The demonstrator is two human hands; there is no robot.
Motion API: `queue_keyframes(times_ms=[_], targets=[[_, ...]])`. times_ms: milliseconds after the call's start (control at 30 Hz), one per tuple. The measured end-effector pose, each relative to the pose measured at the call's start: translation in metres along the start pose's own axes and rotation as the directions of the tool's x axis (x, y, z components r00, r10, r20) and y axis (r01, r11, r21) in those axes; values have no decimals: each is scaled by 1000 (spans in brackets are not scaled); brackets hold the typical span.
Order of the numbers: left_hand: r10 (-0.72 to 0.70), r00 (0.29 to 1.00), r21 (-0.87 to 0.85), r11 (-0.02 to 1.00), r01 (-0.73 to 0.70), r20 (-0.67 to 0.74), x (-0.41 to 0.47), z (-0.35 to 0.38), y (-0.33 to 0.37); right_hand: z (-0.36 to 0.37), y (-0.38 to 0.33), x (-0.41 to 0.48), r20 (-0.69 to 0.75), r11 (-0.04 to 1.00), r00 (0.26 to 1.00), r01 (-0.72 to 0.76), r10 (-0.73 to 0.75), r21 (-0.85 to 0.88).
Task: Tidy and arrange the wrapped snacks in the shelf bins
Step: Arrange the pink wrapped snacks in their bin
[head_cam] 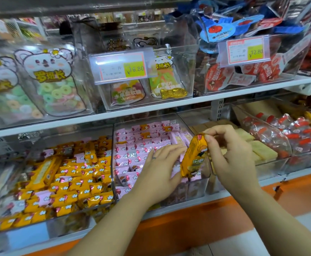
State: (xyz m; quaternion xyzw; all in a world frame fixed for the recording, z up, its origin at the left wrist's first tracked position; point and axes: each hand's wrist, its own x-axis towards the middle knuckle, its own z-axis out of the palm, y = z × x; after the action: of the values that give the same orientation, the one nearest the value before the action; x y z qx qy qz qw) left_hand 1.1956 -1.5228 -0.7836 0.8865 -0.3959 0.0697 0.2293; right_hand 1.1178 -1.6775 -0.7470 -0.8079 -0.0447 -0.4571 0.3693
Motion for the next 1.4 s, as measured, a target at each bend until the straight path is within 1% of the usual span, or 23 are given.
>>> queue_keyframes(times_ms=[100, 167, 233, 333, 433, 567, 600, 667, 733, 767, 833, 900, 967, 1167, 1267, 1400], targets=[[-71, 993, -41, 997, 68, -91, -27, -16, -15, 19, -14, -1, 14, 991, 994, -107, 106, 80], [-104, 980, -82, 992, 91, -168, -49, -26, -29, 35, -26, -3, 72, 962, 976, -217, 207, 166], [-144, 969, -135, 984, 119, -201, -71, -34, -41, 53, -37, -5, 141, 929, 954, -292, 266, 228], [-160, 963, -177, 976, 123, -217, -98, -45, -53, 82, -52, -8, 230, 878, 925, -363, 302, 310], [-186, 943, -177, 974, 140, -276, -113, -55, -64, 108, -62, -11, 325, 803, 880, -457, 346, 383], [-293, 893, -120, 956, 268, -341, -126, -70, -90, 136, -71, -14, 508, 674, 779, -599, 367, 432], [-312, 881, -102, 950, 295, -355, -130, -74, -98, 141, -71, -14, 543, 679, 757, -614, 363, 402], [-356, 860, -74, 932, 355, -365, -137, -82, -111, 150, -69, -15, 568, 771, 749, -568, 340, 288], [-404, 857, -48, 910, 411, -321, -143, -88, -122, 157, -65, -17, 576, 890, 766, -435, 286, 136], [-427, 859, -30, 899, 437, -281, -145, -89, -125, 160, -64, -19, 591, 933, 765, -355, 254, 60], [-464, 859, 41, 875, 483, -215, -147, -89, -128, 165, -64, -23, 620, 972, 757, -230, 205, -41], [-465, 862, 115, 863, 492, -203, -146, -87, -127, 168, -64, -24, 626, 982, 758, -178, 180, -66], [-444, 875, 155, 867, 474, -194, -143, -84, -127, 169, -63, -23, 623, 983, 763, -170, 172, -63], [-435, 883, 187, 866, 464, -174, -136, -78, -122, 161, -59, -27, 631, 996, 772, -93, 78, -9], [-401, 886, 185, 877, 444, -232, -134, -76, -116, 148, -52, -25, 620, 998, 782, -68, 62, -14], [-298, 895, 165, 916, 366, -333, -120, -68, -103, 122, -37, -17, 567, 997, 821, -30, 64, -68]])
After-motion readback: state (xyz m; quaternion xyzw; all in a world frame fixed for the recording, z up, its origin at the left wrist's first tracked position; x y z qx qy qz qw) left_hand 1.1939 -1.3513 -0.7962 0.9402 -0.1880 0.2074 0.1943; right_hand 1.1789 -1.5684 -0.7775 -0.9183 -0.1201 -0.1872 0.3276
